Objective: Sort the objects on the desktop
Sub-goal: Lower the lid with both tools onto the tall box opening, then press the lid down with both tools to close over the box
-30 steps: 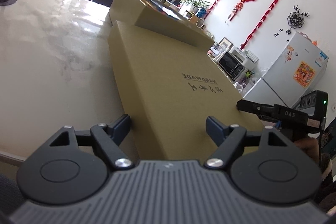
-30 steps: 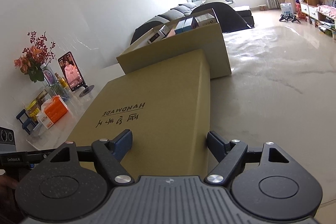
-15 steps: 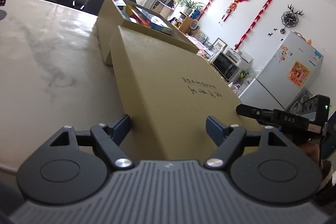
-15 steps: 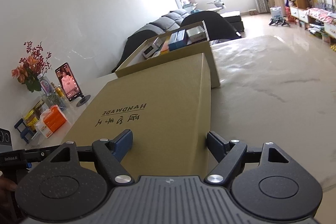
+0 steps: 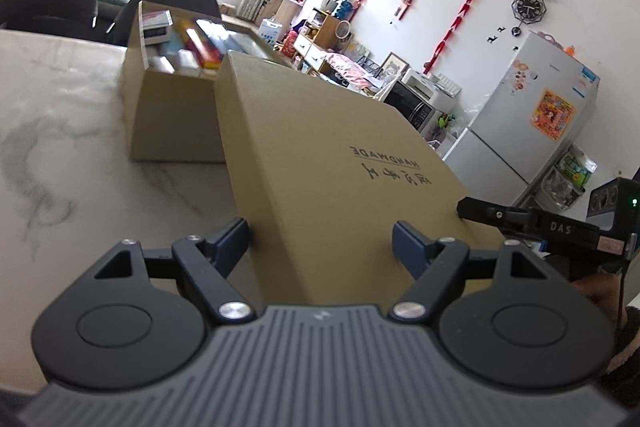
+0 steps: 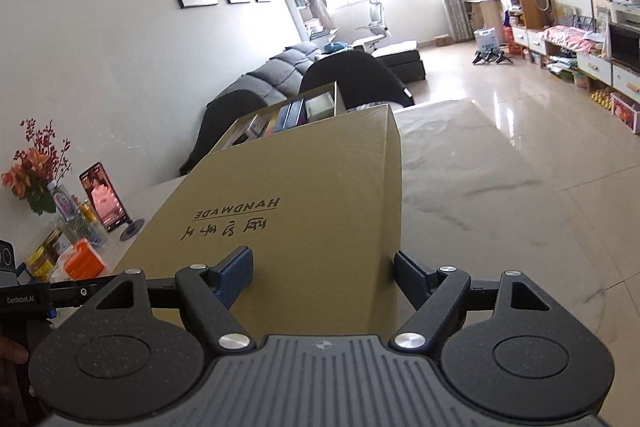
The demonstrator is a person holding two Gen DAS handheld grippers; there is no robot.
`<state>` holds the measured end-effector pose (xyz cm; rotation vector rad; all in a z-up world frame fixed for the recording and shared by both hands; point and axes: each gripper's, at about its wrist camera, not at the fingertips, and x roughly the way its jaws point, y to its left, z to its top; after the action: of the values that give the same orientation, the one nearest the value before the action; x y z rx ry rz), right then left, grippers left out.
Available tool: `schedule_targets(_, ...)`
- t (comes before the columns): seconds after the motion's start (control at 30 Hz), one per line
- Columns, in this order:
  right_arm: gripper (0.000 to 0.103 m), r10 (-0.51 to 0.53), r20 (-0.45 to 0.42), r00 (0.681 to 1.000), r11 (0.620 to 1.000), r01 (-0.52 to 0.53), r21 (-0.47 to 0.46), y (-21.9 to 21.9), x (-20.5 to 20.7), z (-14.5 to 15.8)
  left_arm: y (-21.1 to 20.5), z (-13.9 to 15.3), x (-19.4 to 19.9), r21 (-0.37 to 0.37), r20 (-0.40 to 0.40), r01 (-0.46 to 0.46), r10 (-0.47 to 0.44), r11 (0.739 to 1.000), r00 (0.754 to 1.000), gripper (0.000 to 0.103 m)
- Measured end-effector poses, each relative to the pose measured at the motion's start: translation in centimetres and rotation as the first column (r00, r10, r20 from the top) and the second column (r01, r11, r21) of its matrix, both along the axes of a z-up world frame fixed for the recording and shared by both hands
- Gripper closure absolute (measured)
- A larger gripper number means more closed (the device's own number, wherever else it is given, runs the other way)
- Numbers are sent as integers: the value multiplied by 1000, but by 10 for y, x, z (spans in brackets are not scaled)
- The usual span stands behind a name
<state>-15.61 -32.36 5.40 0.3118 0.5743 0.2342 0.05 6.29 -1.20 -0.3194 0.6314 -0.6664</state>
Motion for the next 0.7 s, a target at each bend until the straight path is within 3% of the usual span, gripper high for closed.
schedule_targets(0.7, 23, -1, 43, 999, 1000, 2, -28, -13, 50, 40, -9, 29, 41, -36, 28, -26, 28, 999, 999, 25)
